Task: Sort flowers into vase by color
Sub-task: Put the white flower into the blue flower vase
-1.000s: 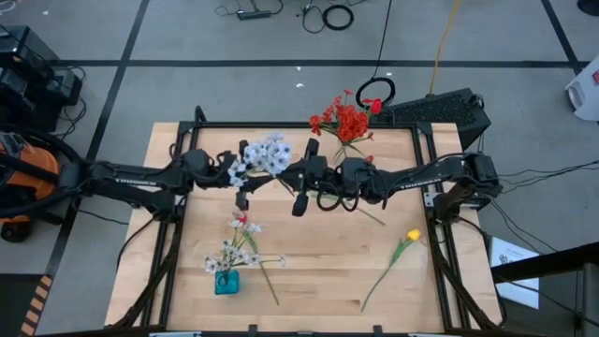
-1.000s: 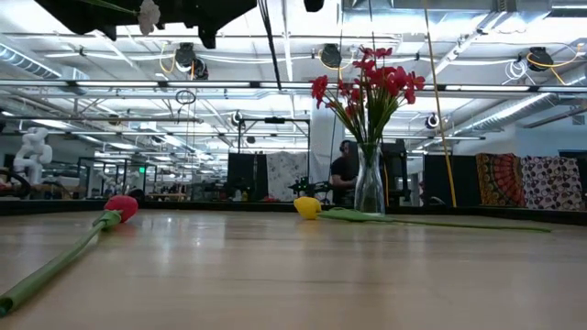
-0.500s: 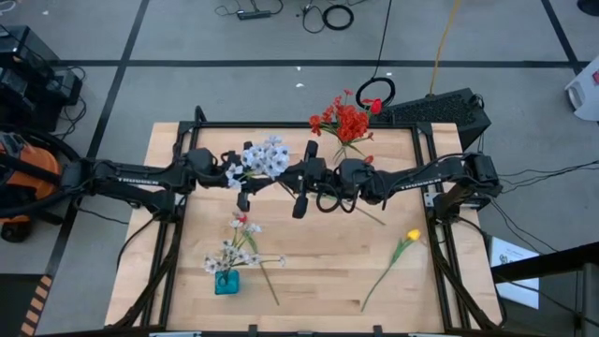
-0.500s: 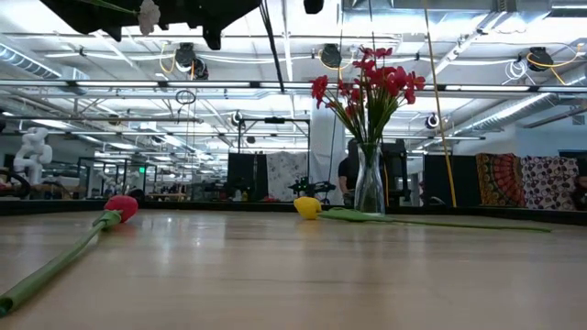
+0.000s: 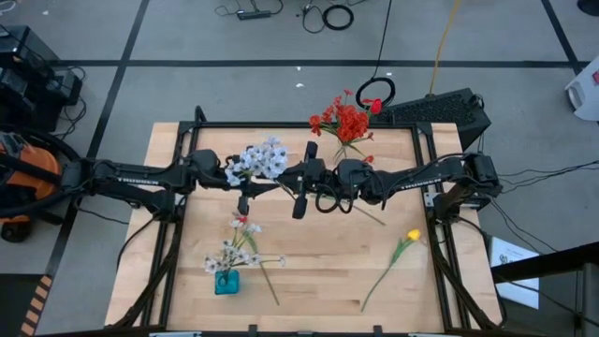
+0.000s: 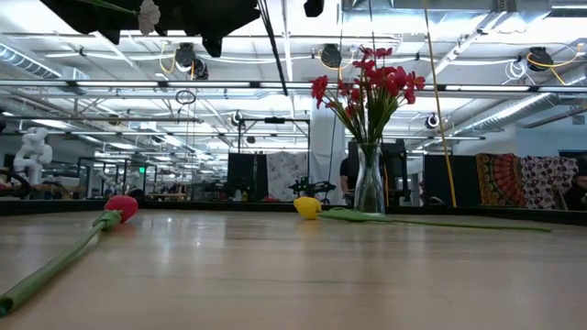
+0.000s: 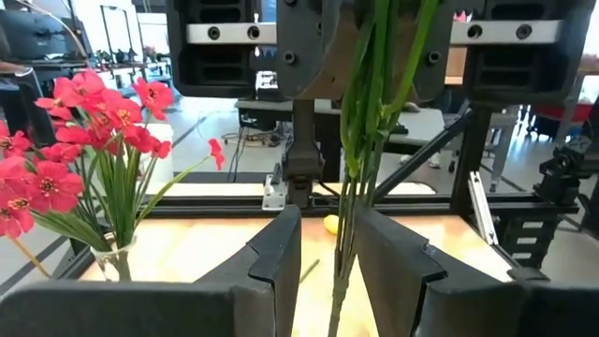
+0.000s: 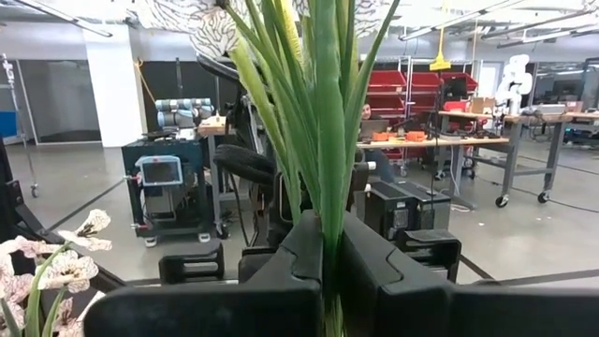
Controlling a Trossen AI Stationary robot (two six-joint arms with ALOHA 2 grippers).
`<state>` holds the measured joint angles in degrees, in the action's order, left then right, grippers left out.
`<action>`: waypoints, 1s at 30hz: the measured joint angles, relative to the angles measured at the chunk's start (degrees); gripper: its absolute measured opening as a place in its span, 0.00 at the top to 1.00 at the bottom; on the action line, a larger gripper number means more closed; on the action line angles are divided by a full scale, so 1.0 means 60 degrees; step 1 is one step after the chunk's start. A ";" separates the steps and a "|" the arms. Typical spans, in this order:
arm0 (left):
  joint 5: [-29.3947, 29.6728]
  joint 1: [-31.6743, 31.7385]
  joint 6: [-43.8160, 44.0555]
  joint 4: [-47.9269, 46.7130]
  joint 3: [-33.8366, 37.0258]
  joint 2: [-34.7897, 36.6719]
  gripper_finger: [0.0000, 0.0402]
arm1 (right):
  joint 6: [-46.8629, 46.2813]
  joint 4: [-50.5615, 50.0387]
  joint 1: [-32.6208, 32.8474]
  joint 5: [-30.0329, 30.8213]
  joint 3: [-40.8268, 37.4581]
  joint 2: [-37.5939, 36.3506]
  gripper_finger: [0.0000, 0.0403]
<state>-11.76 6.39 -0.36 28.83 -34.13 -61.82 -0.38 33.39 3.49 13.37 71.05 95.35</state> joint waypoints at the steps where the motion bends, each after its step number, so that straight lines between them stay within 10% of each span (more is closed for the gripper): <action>1: -0.0020 -0.0002 0.0000 -0.0009 0.0000 0.0000 0.73 | 0.0000 -0.0038 0.0000 0.0000 0.0000 0.0000 0.99; 30: -0.0240 -0.0004 0.0004 0.0713 0.0000 0.0115 0.73 | -0.0233 -0.0467 -0.0004 0.0042 -0.0004 -0.0015 0.99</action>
<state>-13.20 6.37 -0.34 33.11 -34.13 -61.13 -1.78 30.59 3.46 13.62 71.02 95.26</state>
